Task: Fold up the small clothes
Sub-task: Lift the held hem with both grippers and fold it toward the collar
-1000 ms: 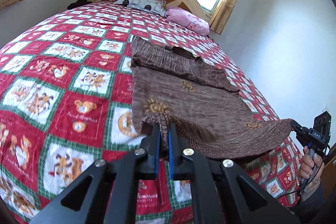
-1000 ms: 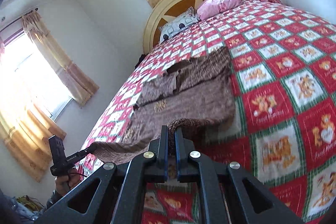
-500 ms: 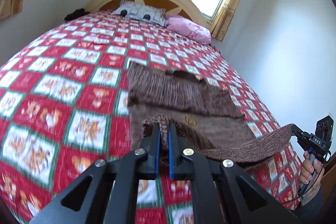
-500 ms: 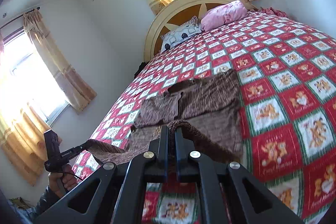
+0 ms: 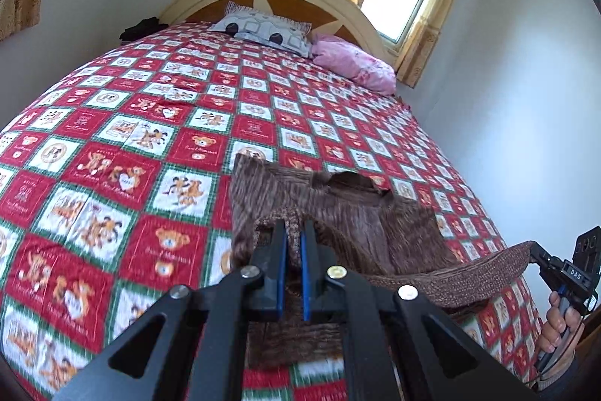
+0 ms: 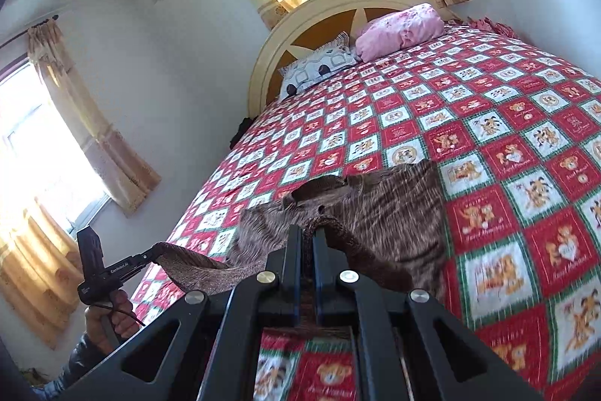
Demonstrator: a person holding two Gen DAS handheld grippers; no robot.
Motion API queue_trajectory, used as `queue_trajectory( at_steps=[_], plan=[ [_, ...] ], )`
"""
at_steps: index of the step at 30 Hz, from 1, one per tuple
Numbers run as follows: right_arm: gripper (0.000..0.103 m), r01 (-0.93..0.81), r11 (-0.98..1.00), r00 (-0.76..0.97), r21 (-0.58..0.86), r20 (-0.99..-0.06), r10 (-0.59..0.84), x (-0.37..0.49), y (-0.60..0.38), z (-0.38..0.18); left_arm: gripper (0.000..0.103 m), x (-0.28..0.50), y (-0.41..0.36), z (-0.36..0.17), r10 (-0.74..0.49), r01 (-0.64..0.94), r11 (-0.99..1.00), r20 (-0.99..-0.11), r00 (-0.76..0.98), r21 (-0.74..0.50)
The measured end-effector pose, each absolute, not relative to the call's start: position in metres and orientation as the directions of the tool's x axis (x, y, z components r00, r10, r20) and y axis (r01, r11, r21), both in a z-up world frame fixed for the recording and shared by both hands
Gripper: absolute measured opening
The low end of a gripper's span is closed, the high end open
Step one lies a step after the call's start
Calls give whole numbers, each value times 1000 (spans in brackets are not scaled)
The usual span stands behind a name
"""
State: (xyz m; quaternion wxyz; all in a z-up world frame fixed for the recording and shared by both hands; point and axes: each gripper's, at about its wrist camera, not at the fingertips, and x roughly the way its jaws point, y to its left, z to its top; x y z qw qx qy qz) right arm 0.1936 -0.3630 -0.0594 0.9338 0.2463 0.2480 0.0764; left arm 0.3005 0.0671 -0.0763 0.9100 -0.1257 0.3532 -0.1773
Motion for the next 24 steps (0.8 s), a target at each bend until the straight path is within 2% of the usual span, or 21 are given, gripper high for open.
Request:
queue_trajectory(
  at_steps=[11, 12, 24],
  plan=[
    [4, 97, 858, 838, 504, -506, 202, 275, -394, -82, 7, 379, 37, -97, -373, 217, 926, -659, 654, -308],
    [4, 109, 856, 831, 506, -518, 201, 284, -399, -86, 7, 388, 34, -100, -343, 173, 935, -660, 668, -311],
    [5, 253, 787, 743, 563, -634, 215, 383, -453, -149, 8, 466, 15, -161, -254, 90, 963, -752, 609, -252]
  ],
)
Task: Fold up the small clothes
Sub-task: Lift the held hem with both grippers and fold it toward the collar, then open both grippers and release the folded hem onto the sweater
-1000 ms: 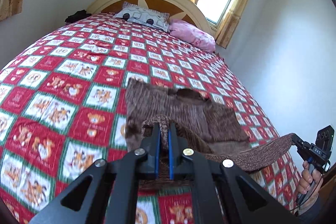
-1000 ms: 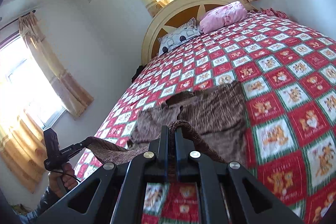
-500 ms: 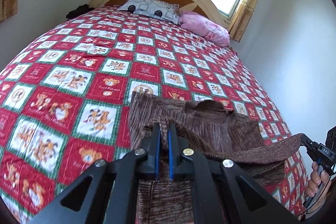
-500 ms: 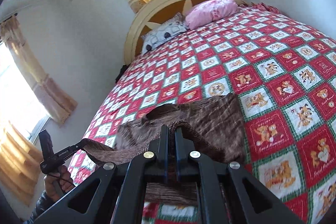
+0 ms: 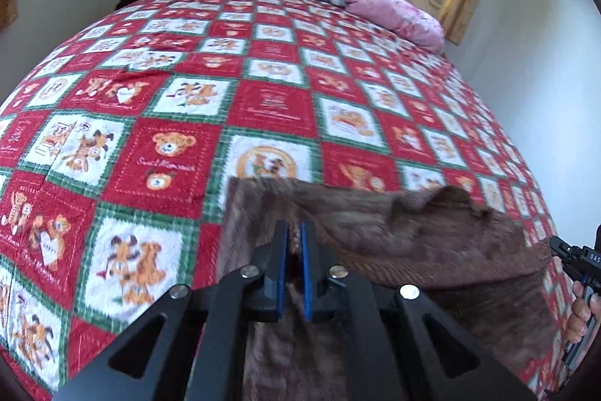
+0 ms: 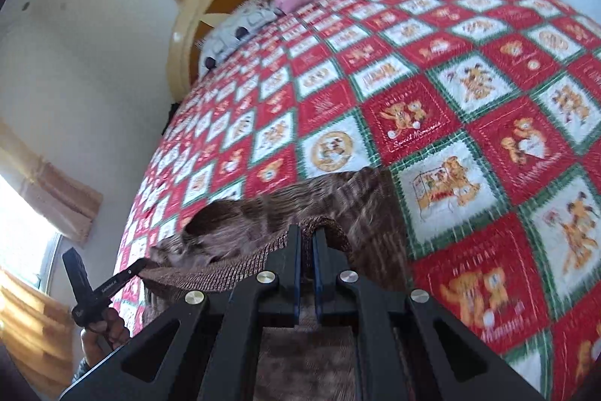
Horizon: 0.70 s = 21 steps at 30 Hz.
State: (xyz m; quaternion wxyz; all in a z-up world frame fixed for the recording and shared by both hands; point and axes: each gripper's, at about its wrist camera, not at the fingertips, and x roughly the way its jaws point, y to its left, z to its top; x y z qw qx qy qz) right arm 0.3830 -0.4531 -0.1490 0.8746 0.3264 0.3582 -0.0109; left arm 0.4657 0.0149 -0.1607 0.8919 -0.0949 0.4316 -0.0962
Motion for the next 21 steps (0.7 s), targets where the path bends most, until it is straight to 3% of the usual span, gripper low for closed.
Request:
queue_trajectory(
  at_steps=[2, 4, 5, 7, 12, 14, 19, 21],
  plan=[
    [6, 250, 790, 745, 560, -633, 213, 402, -460, -154, 11, 474, 19, -163, -200, 45, 974, -751, 630, -222],
    [15, 286, 811, 745, 511, -651, 148, 412, -462, -154, 11, 478, 26, -162, -186, 15, 973, -747, 638, -230],
    [38, 298, 822, 744, 486, -658, 120, 415, -462, -153, 11, 477, 32, -160, -182, 0, 971, -742, 645, -238],
    [71, 273, 825, 760, 495, -637, 131, 412, -459, -150, 12, 469, 36, -156, -157, -3, 977, -730, 666, -213],
    [71, 202, 925, 763, 322, -644, 58, 396, -424, -140, 36, 436, 30, -147, -92, 49, 996, -703, 706, -81],
    [71, 158, 951, 755, 267, -654, 58, 391, -408, -141, 59, 422, 22, -146, -97, 86, 995, -694, 713, -52],
    [71, 86, 981, 702, 173, -709, 63, 399, -375, -156, 63, 407, -19, -162, -9, 180, 970, -712, 702, 165],
    [71, 96, 985, 673, 144, -738, 42, 406, -369, -165, 65, 421, -23, -172, 31, 167, 968, -746, 665, 189]
  ],
)
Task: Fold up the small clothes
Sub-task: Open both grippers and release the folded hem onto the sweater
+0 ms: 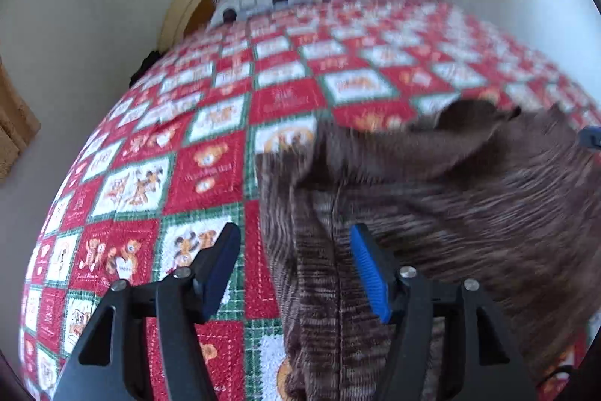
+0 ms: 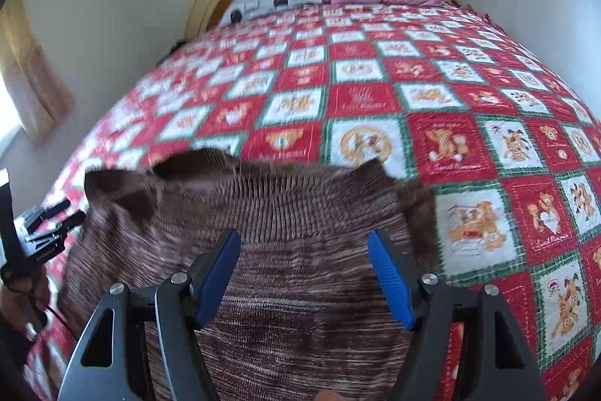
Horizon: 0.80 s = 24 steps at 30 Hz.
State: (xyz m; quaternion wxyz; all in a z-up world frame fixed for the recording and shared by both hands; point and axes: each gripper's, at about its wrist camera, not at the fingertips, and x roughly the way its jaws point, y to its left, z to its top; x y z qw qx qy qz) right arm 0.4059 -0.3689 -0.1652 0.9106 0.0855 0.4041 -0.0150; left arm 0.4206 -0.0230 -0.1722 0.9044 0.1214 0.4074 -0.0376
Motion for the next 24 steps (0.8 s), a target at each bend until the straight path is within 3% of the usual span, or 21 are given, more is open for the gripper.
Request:
queue_trajectory(
  at_steps=[1, 3, 4, 5, 8, 14, 17, 20, 21, 22, 23, 24],
  plan=[
    [71, 106, 985, 653, 136, -757, 34, 412, -370, -172, 67, 429, -20, -176, 39, 147, 974, -762, 647, 175],
    [71, 167, 983, 628, 78, -777, -45, 418, -375, -182, 82, 445, -11, -183, 86, 81, 980, -757, 648, 181],
    [71, 218, 974, 617, 61, -782, -89, 420, -385, -187, 97, 448, -6, -184, 107, 46, 982, -748, 655, 181],
    [71, 248, 966, 611, 73, -786, -97, 420, -392, -191, 100, 452, 2, -186, 117, 4, 987, -747, 655, 158],
    [71, 313, 937, 624, 158, -778, -77, 417, -418, -197, 100, 447, 13, -190, 78, -16, 996, -745, 663, 90],
    [70, 311, 932, 679, 186, -730, -80, 407, -421, -182, 100, 424, 13, -192, 85, 6, 993, -736, 672, 119],
    [58, 282, 946, 687, 157, -722, -84, 414, -418, -170, 100, 420, 17, -193, 72, -6, 996, -735, 675, 93],
    [57, 212, 967, 640, 141, -767, -28, 434, -408, -172, 103, 425, 27, -196, 48, -31, 999, -754, 655, 36],
    [55, 182, 977, 602, 114, -798, -20, 443, -402, -178, 103, 426, 30, -197, 35, -36, 999, -758, 651, 16],
    [46, 179, 983, 583, 43, -809, -71, 449, -397, -183, 103, 425, 31, -198, 26, -36, 999, -759, 650, 3],
    [30, 187, 982, 577, -5, -809, -114, 450, -394, -186, 103, 424, 32, -199, 18, -36, 999, -760, 650, -7],
    [31, 195, 981, 573, -20, -809, -130, 456, -396, -190, 103, 424, 33, -199, 8, -35, 999, -759, 651, -19]
  ],
)
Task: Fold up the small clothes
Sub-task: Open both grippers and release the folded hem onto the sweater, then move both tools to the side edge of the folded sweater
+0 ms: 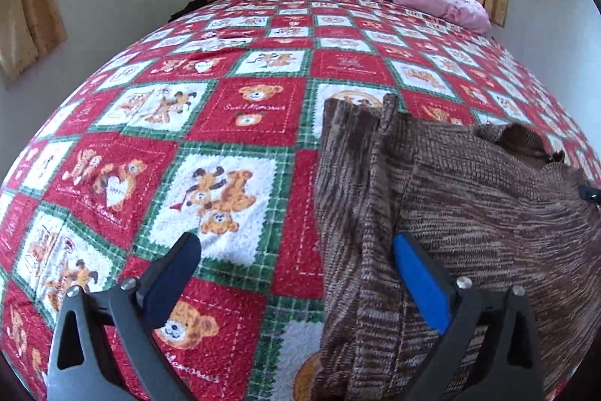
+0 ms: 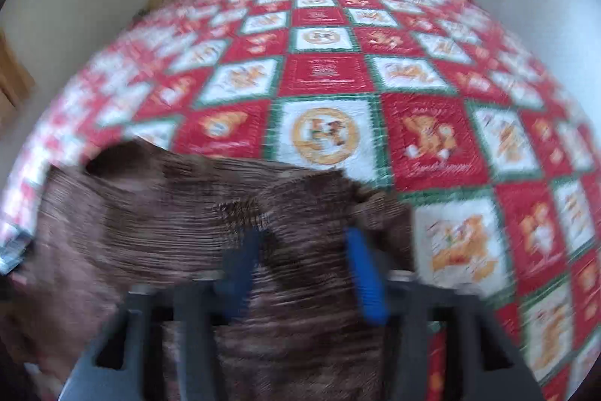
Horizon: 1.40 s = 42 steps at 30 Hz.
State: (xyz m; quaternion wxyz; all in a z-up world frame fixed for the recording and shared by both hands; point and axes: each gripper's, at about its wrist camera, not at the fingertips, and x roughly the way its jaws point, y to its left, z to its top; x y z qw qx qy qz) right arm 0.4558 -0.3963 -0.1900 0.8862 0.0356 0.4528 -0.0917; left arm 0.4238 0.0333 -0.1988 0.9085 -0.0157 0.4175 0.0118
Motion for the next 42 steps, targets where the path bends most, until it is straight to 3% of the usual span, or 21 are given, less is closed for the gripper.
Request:
queue_trajectory(
  at_steps=[7, 13, 16, 22, 25, 29, 33, 39, 42],
  plan=[
    [34, 210, 978, 619, -11, -773, -142, 457, -381, -168, 103, 416, 47, -199, -38, -60, 993, -752, 658, -102],
    [34, -87, 990, 599, 107, -789, 138, 452, -292, -167, 103, 413, 57, -199, -88, -61, 983, -735, 673, -174],
    [34, -83, 997, 563, -2, -825, 45, 475, -261, -195, 103, 414, 63, -201, -106, -73, 975, -734, 671, -208],
    [34, 18, 1000, 597, 11, -802, -2, 501, -267, -198, 103, 419, 49, -203, -38, -69, 992, -761, 648, -109],
    [34, 13, 999, 640, 48, -768, 28, 476, -268, -177, 103, 418, 53, -203, -55, -69, 989, -756, 652, -131],
    [52, -30, 997, 646, 75, -759, 77, 433, -265, -165, 103, 416, 55, -202, -64, -68, 987, -750, 658, -144],
    [53, -47, 999, 569, -28, -822, 4, 415, -258, -196, 103, 415, 54, -202, -54, -71, 989, -755, 654, -132],
    [53, -12, 998, 639, 62, -767, 55, 388, -266, -186, 103, 394, 59, -202, -63, -77, 986, -761, 645, -147],
    [54, -4, 1000, 673, 28, -739, 23, 364, -268, -180, 103, 376, 64, -201, -80, -79, 981, -750, 656, -174]
  ],
)
